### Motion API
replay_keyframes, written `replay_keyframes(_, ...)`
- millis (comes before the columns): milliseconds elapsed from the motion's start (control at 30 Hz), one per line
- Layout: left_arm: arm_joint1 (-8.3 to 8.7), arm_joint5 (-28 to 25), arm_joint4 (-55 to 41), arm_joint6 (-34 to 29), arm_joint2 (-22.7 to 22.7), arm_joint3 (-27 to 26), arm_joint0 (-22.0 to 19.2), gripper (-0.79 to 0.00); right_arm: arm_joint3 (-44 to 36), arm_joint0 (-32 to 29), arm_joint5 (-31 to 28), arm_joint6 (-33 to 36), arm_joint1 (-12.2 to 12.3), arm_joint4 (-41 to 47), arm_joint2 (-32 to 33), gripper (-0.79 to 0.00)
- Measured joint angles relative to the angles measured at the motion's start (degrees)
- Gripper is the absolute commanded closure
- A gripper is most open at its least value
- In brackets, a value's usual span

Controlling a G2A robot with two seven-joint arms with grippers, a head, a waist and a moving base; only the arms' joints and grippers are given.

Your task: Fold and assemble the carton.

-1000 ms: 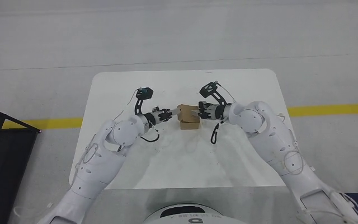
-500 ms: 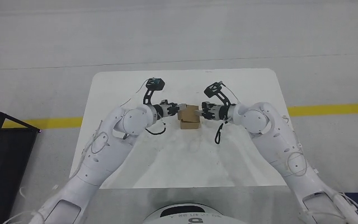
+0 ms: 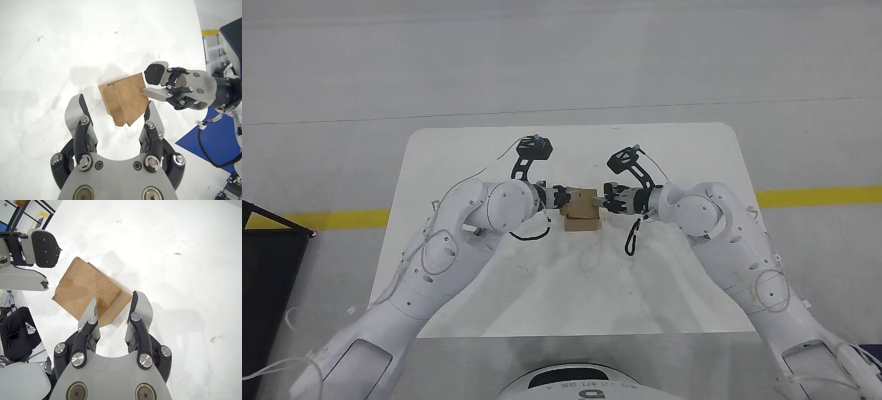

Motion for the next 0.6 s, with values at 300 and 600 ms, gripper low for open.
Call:
replay_keyframes(300, -1.74, 1.7, 0.0, 0.0, 3.7, 5.2, -3.8, -0.496, 0.4, 0.1, -0.6, 0.0, 0.1, 0.6, 0.2, -0.382)
replay_keyframes(600, -2.77, 3.9, 0.8, -3.7, 5.4, 6.0, -6.8, -0.317, 0.2, 0.2, -0.2, 0.3, 0.1, 0.5, -0.2, -0.413)
